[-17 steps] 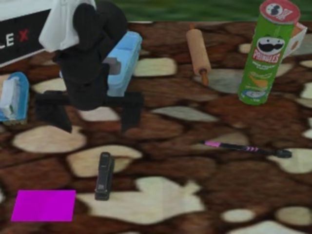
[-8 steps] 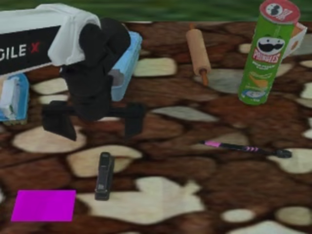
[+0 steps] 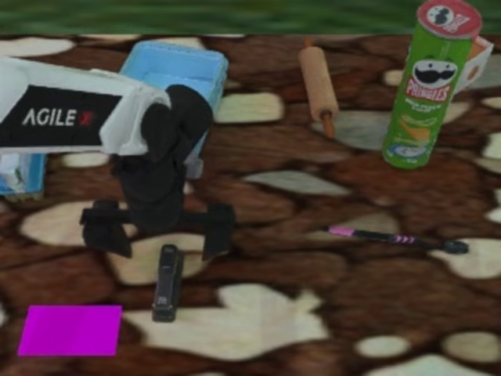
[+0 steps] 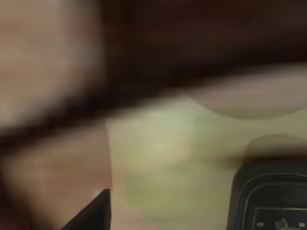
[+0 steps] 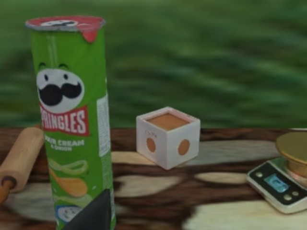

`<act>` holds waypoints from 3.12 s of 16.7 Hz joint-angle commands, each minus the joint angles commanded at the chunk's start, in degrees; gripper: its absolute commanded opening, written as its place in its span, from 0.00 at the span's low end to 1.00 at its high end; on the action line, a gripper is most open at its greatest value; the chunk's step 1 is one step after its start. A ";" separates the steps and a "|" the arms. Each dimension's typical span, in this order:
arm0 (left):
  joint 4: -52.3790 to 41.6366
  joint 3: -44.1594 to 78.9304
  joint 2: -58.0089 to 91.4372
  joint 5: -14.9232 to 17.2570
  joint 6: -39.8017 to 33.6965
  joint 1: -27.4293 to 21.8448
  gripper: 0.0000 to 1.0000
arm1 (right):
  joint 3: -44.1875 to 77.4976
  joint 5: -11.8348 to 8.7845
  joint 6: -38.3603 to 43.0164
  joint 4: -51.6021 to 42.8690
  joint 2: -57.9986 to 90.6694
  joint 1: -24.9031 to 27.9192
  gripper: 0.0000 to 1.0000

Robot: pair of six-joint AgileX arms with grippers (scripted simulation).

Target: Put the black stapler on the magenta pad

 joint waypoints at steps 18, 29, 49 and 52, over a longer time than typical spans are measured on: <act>0.00 0.00 0.00 0.00 0.00 0.00 0.00 | 0.00 0.00 0.00 0.00 0.00 0.00 1.00; -4.34 3.44 -1.65 -0.10 -0.09 0.10 0.00 | 0.00 0.00 0.00 0.00 0.00 0.00 1.00; -21.64 9.20 -11.97 0.23 20.51 0.67 0.00 | 0.00 0.00 0.00 0.00 0.00 0.00 1.00; -21.80 5.30 -15.44 0.46 34.40 0.99 0.00 | 0.00 0.00 0.00 0.00 0.00 0.00 1.00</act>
